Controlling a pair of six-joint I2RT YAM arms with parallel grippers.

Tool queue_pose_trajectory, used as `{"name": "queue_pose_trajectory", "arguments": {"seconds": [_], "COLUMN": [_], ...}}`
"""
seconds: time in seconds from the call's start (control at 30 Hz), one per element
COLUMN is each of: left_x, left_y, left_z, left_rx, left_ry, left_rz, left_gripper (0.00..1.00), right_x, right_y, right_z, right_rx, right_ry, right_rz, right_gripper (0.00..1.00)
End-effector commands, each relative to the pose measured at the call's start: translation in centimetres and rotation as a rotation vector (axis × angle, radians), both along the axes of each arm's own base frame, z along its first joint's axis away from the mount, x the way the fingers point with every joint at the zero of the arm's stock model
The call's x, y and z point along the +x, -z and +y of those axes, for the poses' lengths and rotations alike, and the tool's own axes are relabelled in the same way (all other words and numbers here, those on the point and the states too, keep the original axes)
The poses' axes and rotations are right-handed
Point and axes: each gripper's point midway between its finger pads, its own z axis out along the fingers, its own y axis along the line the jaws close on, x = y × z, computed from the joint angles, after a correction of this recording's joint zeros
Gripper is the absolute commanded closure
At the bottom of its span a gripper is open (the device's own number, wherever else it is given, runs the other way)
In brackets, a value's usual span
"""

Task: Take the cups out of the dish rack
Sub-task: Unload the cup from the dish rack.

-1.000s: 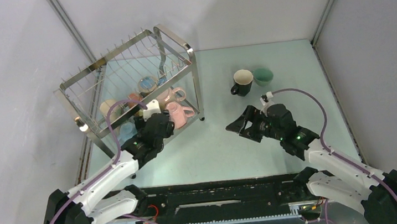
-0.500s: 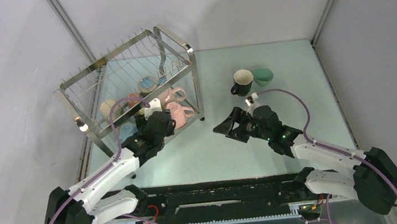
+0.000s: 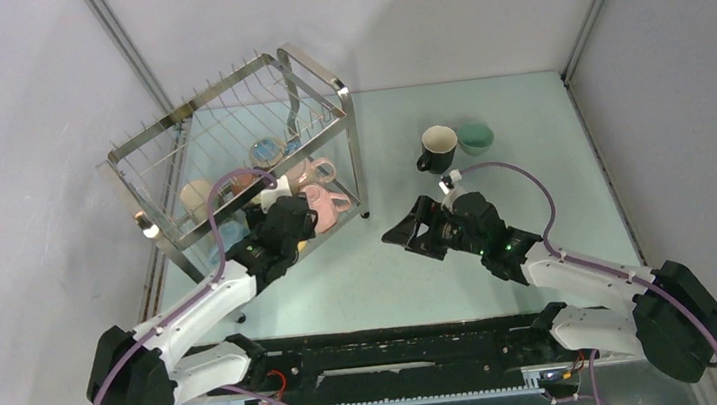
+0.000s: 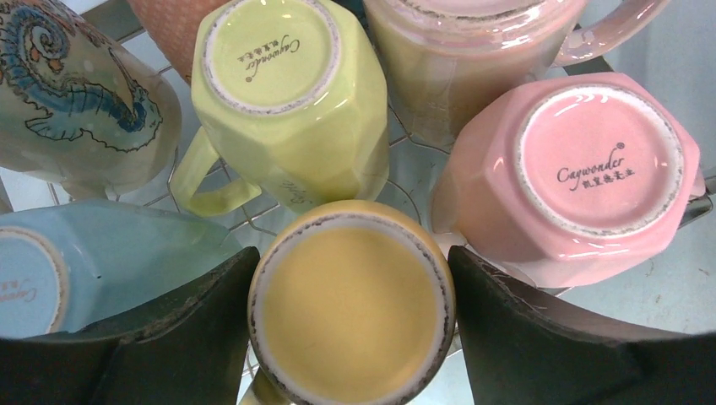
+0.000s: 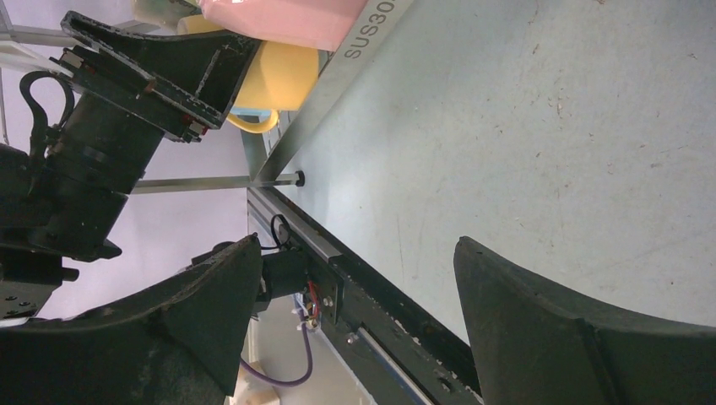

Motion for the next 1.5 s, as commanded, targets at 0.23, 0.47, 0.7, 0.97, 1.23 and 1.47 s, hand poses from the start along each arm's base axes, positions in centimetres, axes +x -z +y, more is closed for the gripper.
{"name": "queue_pose_trajectory", "arguments": {"seconds": [0.23, 0.47, 0.7, 0.97, 1.23, 1.47], "left_x": [2.3, 1.7, 1.0, -0.5, -2.1, -2.8], "left_y": [-2.1, -1.6, -3.0, -2.6, -1.6, -0.3], "left_z": [0.0, -0.1, -0.2, 0.3, 1.2, 1.4], "left_rx": [-0.140, -0.161, -0.166, -0.176, -0.183, -0.192], "left_ry": [-0.080, -0.054, -0.012, 0.006, -0.006, -0.022], "left_rz": [-0.136, -0.132, -0.139, -0.121, -0.102, -0.080], "left_gripper": [0.35, 0.14, 0.02, 0.05, 0.19, 0.35], "right_x": [0.4, 0.1, -0.2, -0.5, -0.9, -1.1], "right_y": [-1.7, -1.3, -1.2, -1.0, -0.6, -0.4], "right_z": [1.0, 1.3, 1.7, 2.0, 2.2, 2.2], "right_rx": [0.020, 0.011, 0.009, 0.004, -0.008, -0.015], "right_ry": [-0.010, -0.022, -0.038, -0.047, -0.057, -0.062], "right_rz": [-0.049, -0.046, -0.050, -0.047, -0.042, -0.039], "right_gripper": [0.10, 0.10, 0.09, 0.10, 0.10, 0.10]}}
